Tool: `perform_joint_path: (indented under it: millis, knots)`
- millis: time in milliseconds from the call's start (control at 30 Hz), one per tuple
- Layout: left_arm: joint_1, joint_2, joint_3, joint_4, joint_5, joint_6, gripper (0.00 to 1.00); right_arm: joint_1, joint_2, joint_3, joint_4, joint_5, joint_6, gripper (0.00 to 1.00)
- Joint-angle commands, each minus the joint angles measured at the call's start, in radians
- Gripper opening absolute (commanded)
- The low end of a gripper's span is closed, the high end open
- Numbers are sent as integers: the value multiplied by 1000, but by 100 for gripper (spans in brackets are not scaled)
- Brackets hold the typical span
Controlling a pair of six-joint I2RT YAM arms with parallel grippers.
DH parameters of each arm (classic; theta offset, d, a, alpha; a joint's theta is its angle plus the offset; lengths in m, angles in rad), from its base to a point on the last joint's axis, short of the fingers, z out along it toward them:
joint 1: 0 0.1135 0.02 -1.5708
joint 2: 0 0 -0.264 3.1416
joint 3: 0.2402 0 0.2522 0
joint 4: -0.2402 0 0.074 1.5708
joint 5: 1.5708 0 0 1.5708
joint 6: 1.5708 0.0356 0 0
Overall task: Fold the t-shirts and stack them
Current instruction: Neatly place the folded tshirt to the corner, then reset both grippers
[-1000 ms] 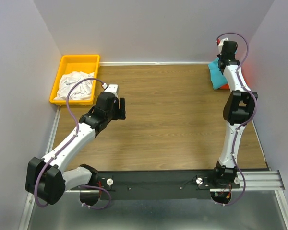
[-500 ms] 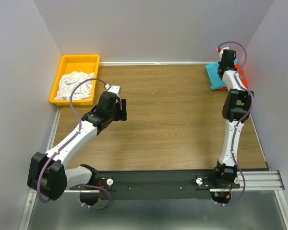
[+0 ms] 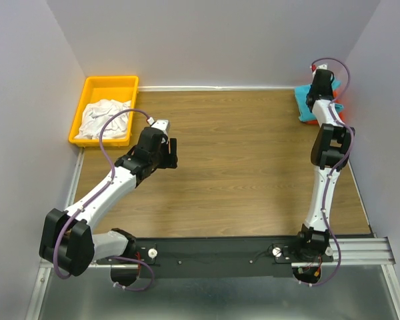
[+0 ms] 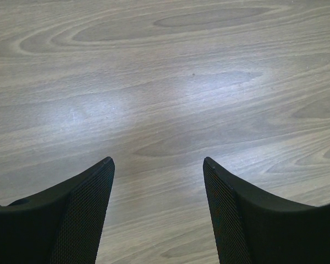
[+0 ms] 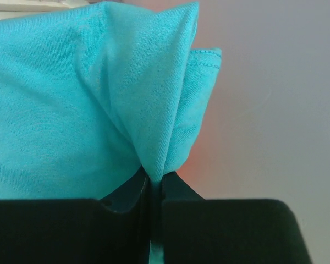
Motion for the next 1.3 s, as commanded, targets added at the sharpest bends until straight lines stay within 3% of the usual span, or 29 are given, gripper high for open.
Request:
perform_joint_path:
  millis: [0,100,200,233,333,533,800,900,933,1100,1267]
  knots:
    - [4,0,22,0,29,-7,73,-26,30,19,69,70,42,17]
    - [6,-4,16,-1,35,-10,73,-36,37,32,74,121,74,35]
    - [6,-12,13,-1,37,-11,73,-40,27,36,76,167,122,46]
    - [4,-13,11,-1,35,-13,73,-40,19,29,74,185,130,55]
    - [4,-16,16,-1,35,-14,73,-40,-25,-3,74,216,165,66]
    - [4,-36,34,-1,14,-16,73,-28,-192,-160,72,178,243,73]
    - [4,-133,92,-10,-114,-22,75,-14,-617,-479,-4,-96,476,79]
    - [6,-203,82,6,-208,-28,77,-14,-801,-588,-45,-218,597,89]
    - [4,-222,73,9,-230,-34,77,-14,-849,-643,-55,-274,620,100]
    - [6,-357,30,37,-397,-69,83,-14,-1159,-842,-64,-418,809,100]
    - [6,-472,-61,108,-506,-106,93,-13,-1468,-1043,-79,-592,872,100]
